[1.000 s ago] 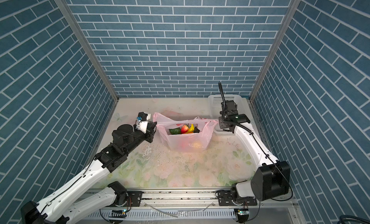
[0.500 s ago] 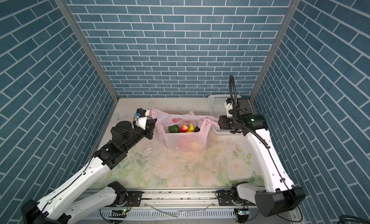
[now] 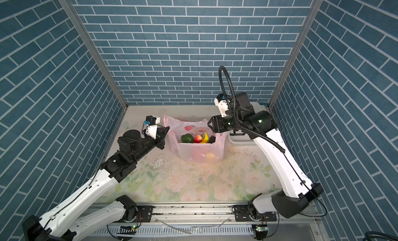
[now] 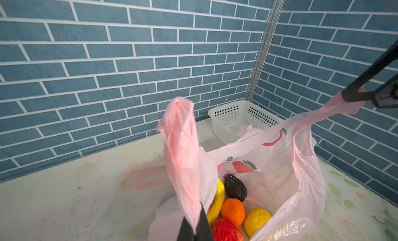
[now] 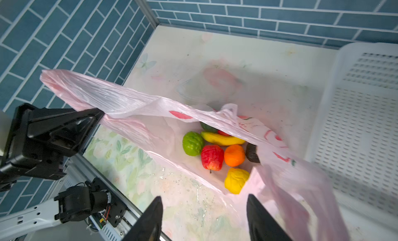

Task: Untie the knot of the plastic bag and take out the fruit
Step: Open the plastic bag at the center of the table.

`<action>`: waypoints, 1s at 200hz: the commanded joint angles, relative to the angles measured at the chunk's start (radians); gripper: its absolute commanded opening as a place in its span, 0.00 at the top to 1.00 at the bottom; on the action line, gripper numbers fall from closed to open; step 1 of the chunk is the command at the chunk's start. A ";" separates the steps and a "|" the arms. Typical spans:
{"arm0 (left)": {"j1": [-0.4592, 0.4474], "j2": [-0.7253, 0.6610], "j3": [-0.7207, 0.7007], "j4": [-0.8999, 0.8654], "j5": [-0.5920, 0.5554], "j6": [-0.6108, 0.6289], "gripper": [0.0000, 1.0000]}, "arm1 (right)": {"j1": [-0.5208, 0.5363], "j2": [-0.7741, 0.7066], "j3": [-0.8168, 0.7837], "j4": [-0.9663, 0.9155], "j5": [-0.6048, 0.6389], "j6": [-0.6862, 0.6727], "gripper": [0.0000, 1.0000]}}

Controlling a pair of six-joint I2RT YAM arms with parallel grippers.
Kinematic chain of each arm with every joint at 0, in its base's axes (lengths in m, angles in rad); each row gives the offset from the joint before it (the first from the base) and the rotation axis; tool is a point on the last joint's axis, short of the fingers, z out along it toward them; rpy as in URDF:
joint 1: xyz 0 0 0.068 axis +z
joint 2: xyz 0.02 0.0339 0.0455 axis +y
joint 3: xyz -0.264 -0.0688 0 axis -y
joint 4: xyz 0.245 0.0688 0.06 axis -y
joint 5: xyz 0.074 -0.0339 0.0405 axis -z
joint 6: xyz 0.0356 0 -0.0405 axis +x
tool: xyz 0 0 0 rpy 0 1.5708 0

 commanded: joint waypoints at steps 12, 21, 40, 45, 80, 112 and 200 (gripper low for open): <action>-0.001 -0.019 0.028 0.035 0.020 -0.014 1.00 | 0.084 0.109 0.047 0.070 0.019 0.069 0.39; -0.002 -0.023 0.024 0.043 0.024 -0.015 1.00 | 0.100 0.134 0.021 0.092 0.043 0.071 0.39; -0.002 -0.029 0.015 0.057 0.026 -0.021 1.00 | 0.123 0.157 -0.064 0.174 0.089 0.070 0.41; -0.003 -0.031 0.013 0.060 0.027 -0.020 1.00 | 0.126 0.159 -0.088 0.200 0.105 0.067 0.41; -0.004 -0.043 -0.005 0.069 0.023 -0.027 1.00 | 0.129 0.152 -0.273 0.351 0.295 0.024 0.42; -0.005 -0.058 -0.043 0.069 0.010 -0.044 1.00 | 0.128 0.107 -0.413 0.351 0.420 0.008 0.41; -0.009 -0.156 -0.110 -0.060 0.020 -0.094 1.00 | 0.131 -0.170 -0.784 0.242 0.460 0.163 0.33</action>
